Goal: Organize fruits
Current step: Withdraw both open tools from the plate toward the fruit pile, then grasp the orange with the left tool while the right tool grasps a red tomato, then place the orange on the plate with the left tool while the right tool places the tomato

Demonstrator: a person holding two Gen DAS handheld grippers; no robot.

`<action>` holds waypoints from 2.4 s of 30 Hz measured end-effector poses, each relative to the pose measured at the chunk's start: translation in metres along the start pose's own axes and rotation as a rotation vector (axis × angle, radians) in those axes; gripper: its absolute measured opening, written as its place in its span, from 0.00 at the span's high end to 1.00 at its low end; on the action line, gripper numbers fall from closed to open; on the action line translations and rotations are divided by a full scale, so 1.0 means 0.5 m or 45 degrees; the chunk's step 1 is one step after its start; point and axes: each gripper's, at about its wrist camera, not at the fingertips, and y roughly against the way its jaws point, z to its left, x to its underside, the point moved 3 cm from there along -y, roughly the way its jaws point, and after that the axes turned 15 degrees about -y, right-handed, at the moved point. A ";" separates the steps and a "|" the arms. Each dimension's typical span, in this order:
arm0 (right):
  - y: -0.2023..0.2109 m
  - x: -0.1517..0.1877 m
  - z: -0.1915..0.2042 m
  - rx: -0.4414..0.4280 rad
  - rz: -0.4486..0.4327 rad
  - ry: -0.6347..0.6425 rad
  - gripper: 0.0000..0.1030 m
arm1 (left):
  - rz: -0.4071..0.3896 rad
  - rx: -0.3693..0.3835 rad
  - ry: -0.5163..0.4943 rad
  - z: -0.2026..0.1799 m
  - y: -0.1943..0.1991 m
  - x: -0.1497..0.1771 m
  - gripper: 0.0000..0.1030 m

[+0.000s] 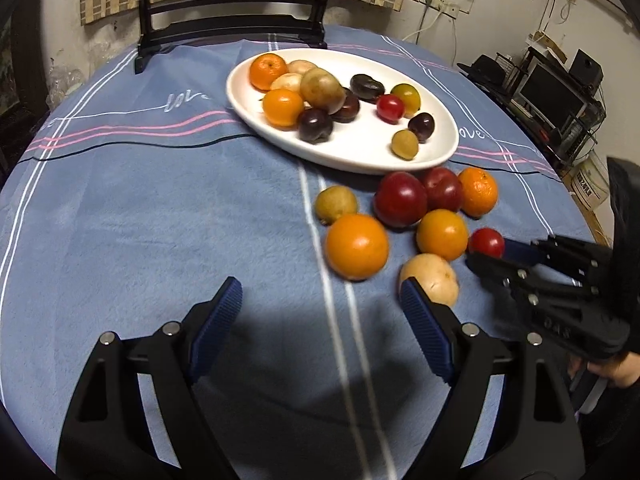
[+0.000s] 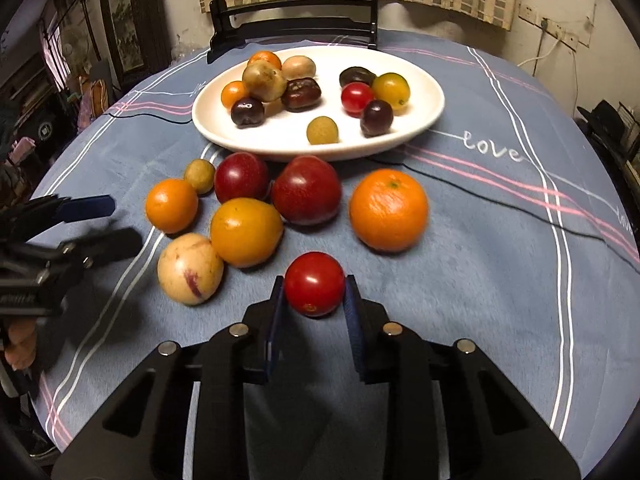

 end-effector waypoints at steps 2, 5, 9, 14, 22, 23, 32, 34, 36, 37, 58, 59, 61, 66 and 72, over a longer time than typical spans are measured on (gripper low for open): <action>0.008 0.006 -0.008 -0.013 -0.005 -0.019 0.72 | -0.001 0.001 -0.004 -0.009 -0.009 -0.009 0.21; 0.018 0.011 -0.016 -0.029 -0.015 -0.037 0.72 | 0.009 0.007 0.008 -0.014 -0.023 -0.020 0.28; 0.023 0.018 -0.016 -0.056 -0.016 -0.043 0.72 | 0.060 0.020 0.038 -0.010 -0.050 -0.031 0.47; 0.026 0.020 -0.016 -0.067 -0.018 -0.052 0.72 | 0.054 -0.040 -0.033 -0.024 -0.064 -0.038 0.47; 0.033 0.023 -0.015 -0.071 -0.027 -0.069 0.72 | 0.052 0.009 -0.026 -0.026 -0.050 -0.033 0.62; 0.035 0.023 -0.015 -0.072 -0.030 -0.070 0.72 | 0.048 0.020 -0.019 -0.025 -0.045 -0.031 0.62; 0.064 0.013 -0.011 -0.093 -0.076 -0.072 0.72 | -0.021 0.020 -0.056 -0.034 0.017 -0.035 0.62; 0.075 0.008 -0.011 -0.094 -0.092 -0.072 0.72 | -0.034 0.022 -0.058 -0.034 0.028 -0.037 0.62; 0.085 0.002 -0.012 -0.099 -0.112 -0.071 0.72 | -0.049 0.019 -0.068 -0.037 0.039 -0.042 0.62; 0.089 0.000 -0.012 -0.099 -0.119 -0.071 0.72 | -0.053 0.016 -0.072 -0.037 0.042 -0.043 0.62; 0.081 -0.200 0.012 -0.138 -0.257 -0.090 0.72 | -0.160 -0.010 -0.082 -0.035 0.001 -0.207 0.62; 0.072 -0.209 0.013 -0.137 -0.249 -0.091 0.72 | -0.155 -0.007 -0.076 -0.033 -0.009 -0.211 0.62; 0.052 -0.221 0.013 -0.131 -0.229 -0.094 0.72 | -0.142 -0.008 -0.063 -0.026 -0.031 -0.220 0.62; 0.004 -0.249 0.010 -0.126 -0.172 -0.119 0.72 | -0.117 -0.035 -0.019 0.003 -0.076 -0.233 0.62; -0.056 -0.284 0.025 -0.105 -0.106 -0.113 0.72 | -0.108 -0.009 0.035 0.027 -0.102 -0.236 0.62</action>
